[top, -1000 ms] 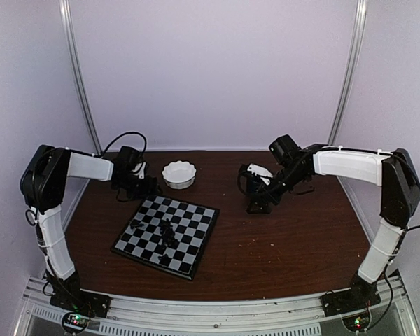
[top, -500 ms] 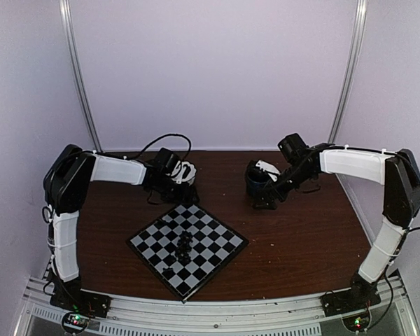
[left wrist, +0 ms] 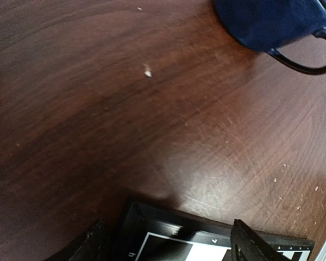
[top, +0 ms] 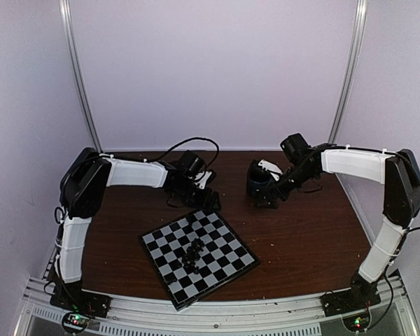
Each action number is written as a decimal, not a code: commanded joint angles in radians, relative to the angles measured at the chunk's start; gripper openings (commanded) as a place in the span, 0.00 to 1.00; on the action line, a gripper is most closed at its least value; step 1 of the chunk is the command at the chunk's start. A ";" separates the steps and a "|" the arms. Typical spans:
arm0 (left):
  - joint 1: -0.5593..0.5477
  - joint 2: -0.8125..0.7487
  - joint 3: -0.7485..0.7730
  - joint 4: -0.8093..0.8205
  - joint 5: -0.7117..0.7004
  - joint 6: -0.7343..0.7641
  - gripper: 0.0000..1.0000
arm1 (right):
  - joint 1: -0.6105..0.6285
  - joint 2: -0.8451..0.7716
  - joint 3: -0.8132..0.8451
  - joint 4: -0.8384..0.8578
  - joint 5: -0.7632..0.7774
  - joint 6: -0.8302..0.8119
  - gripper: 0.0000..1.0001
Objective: Set up the chess pieces on the board
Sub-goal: Position the chessboard at the center of the board.
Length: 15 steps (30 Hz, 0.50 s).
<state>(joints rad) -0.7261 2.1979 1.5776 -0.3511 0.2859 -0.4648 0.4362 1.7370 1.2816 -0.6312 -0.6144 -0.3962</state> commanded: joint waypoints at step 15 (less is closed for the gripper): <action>-0.016 -0.555 -0.345 -0.315 -0.315 -0.197 0.69 | -0.003 -0.008 -0.052 0.010 -0.059 -0.095 0.91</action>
<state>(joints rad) -0.7349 1.7279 1.3918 -0.5087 0.1230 -0.5022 0.4328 1.7370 1.2350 -0.6273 -0.6380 -0.4633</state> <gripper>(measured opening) 0.745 0.925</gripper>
